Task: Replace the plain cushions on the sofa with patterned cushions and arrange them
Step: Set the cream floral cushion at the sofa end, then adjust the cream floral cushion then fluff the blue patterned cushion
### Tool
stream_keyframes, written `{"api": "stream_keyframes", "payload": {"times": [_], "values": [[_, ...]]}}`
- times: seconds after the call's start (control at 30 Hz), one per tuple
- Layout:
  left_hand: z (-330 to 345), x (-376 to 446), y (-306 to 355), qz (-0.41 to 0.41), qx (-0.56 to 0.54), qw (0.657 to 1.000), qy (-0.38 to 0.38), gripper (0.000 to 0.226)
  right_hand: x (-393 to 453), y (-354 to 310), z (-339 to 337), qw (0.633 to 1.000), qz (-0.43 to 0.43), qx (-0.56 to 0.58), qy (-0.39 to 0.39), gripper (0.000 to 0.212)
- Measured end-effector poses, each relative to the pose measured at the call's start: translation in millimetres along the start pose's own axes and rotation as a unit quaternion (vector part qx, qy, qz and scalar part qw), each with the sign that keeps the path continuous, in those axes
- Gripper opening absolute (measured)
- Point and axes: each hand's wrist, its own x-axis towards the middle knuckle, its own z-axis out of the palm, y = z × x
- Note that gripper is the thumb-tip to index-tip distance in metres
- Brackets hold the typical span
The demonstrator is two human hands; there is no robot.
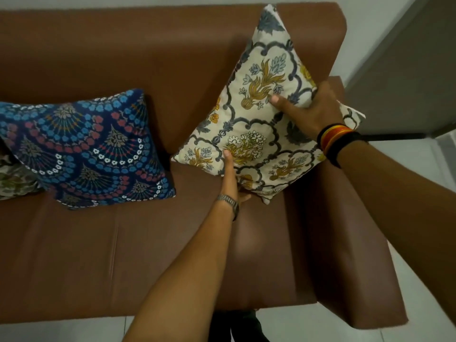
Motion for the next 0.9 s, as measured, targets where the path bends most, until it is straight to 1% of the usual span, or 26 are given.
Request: {"api": "stream_keyframes", "payload": {"times": [0.07,0.17,0.23,0.3,0.47,0.5,0.57,0.6,0.63,0.7,0.77,0.83,0.9], "values": [[-5.5,2.5,8.6,0.01,0.037,0.999,0.003,0.097,1.6,1.7,2.0,1.0,0.01,-0.003,-0.007,0.112],[-13.9,5.0,23.7,0.036,0.065,0.997,0.017,0.1,6.5,0.0,5.2,1.0,0.025,0.01,-0.002,0.127],[-19.0,8.0,29.7,0.043,0.071,0.996,0.013,0.092,5.9,1.0,6.2,1.0,0.025,-0.002,-0.006,0.121],[-21.3,10.9,29.9,0.033,0.083,0.996,0.011,0.082,7.4,6.7,11.0,1.0,0.022,0.01,-0.01,0.118],[-18.8,13.5,24.9,0.022,0.073,0.997,0.007,0.098,8.6,11.9,14.4,0.999,0.04,0.021,-0.005,0.128],[-18.0,11.0,26.1,0.018,0.07,0.997,0.009,0.097,13.7,19.0,16.7,0.999,0.04,0.023,-0.006,0.129],[-19.1,4.0,30.2,0.015,0.054,0.998,0.011,0.082,12.6,17.9,13.9,0.999,0.036,0.018,-0.01,0.129],[-22.6,0.1,32.0,0.012,0.051,0.999,0.013,0.075,5.9,12.4,10.6,0.999,0.036,0.002,-0.01,0.127],[-28.0,-4.5,33.6,0.007,0.049,0.999,0.021,0.073,-2.2,6.2,7.5,0.999,0.026,-0.018,-0.007,0.123],[-50.3,-11.0,33.8,0.008,0.045,0.997,0.054,0.082,-22.4,-0.8,3.5,0.999,-0.009,-0.044,0.022,0.118],[-87.4,-14.5,35.1,0.015,0.039,0.994,0.101,0.093,-47.8,-9.0,6.8,0.997,-0.033,-0.041,0.054,0.114],[-131.9,-20.0,38.4,0.021,0.042,0.988,0.147,0.091,-72.6,-15.0,23.6,0.992,-0.09,-0.018,0.085,0.097],[-178.5,-29.7,47.7,0.048,0.044,0.979,0.193,0.083,-105.5,-27.6,53.0,0.986,-0.143,0.033,0.079,0.075]]}}
